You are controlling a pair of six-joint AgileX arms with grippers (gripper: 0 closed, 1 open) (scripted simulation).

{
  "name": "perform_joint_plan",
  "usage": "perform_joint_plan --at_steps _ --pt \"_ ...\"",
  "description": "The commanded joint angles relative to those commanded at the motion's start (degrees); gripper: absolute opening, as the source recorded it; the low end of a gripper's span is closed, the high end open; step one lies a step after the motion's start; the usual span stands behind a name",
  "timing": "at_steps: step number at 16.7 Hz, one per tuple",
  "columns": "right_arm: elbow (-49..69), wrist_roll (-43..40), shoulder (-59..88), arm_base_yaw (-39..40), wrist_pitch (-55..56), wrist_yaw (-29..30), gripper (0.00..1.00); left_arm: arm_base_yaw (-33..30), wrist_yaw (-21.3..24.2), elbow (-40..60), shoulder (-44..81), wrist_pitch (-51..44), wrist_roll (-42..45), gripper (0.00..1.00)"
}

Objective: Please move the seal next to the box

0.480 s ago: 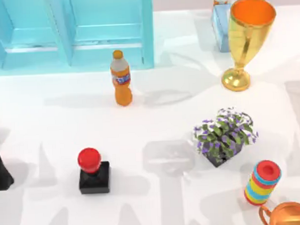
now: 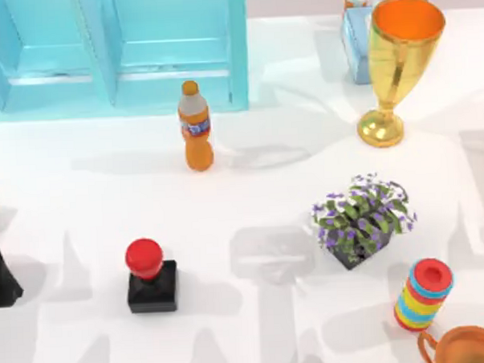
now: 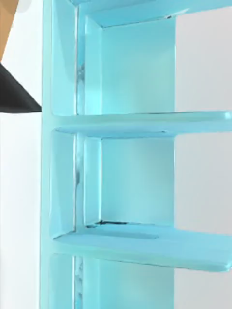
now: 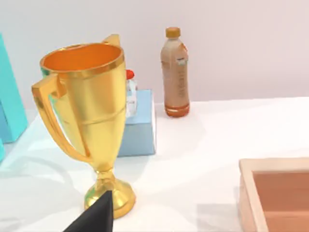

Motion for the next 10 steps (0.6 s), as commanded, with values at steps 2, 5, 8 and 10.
perform_joint_plan --at_steps 2,5,8,10 --pt "7.62 3.37 7.4 3.32 -4.49 0.86 1.0 0.0 0.0 0.0 0.0 0.0 0.0 1.0" --pt "21.83 9.67 21.23 9.51 -12.88 2.48 1.0 0.0 0.0 0.0 0.0 0.0 0.0 1.0" --pt "38.32 16.99 37.3 16.72 -22.64 4.35 1.0 0.0 0.0 0.0 0.0 0.0 0.0 1.0" --pt "50.16 22.26 48.82 21.92 -29.65 5.68 1.0 0.0 0.0 0.0 0.0 0.0 0.0 1.0"
